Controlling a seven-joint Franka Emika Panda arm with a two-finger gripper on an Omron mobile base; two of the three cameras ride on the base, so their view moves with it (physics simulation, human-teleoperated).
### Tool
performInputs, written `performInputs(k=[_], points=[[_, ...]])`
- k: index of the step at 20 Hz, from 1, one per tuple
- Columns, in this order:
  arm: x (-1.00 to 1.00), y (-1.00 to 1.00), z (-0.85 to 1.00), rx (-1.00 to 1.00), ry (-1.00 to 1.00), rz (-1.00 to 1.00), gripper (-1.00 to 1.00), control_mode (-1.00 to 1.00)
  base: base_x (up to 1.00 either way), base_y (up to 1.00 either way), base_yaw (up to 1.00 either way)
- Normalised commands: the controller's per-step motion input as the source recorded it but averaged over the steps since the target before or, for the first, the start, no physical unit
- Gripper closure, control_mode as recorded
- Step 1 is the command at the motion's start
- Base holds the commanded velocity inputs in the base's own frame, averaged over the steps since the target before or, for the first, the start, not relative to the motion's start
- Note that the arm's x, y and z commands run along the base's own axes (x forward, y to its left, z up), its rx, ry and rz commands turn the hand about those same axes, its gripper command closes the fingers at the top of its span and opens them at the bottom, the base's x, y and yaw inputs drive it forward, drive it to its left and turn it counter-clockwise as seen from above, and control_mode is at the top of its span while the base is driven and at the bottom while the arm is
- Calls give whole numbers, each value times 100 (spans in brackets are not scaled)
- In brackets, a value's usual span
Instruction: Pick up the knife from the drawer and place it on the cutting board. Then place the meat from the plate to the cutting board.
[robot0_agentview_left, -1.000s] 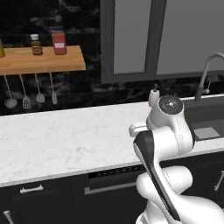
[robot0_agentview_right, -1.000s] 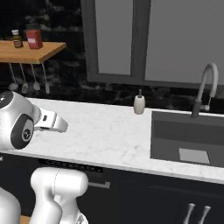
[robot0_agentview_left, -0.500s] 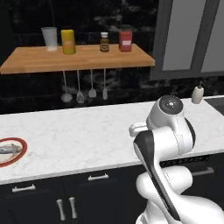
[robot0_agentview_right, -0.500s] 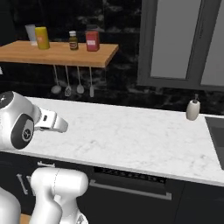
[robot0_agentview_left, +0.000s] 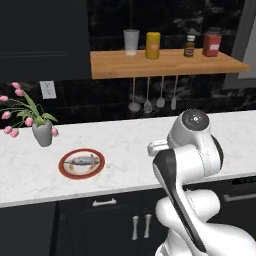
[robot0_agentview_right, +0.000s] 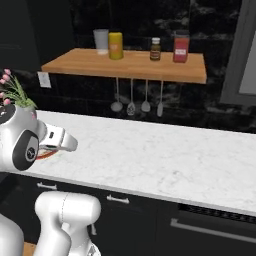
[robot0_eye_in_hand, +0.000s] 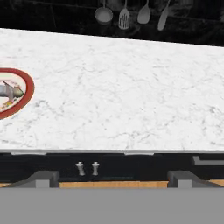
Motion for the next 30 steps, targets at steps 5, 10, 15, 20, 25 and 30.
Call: performInputs(k=[5, 10, 15, 20, 25, 30], points=[[0, 0, 0, 0, 0, 0, -100, 100, 10, 88, 0], [0, 0, 0, 0, 0, 0, -100, -100, 7, 14, 0], [46, 7, 0, 0, 6, 5, -100, -100, 0, 0, 0], [100, 48, 0, 3, 39, 43, -100, -100, 0, 0, 0], [89, 69, -22, -5, 40, 45, -100, -100, 0, 0, 0], [47, 77, -34, -32, 46, 43, -100, -100, 0, 0, 0]])
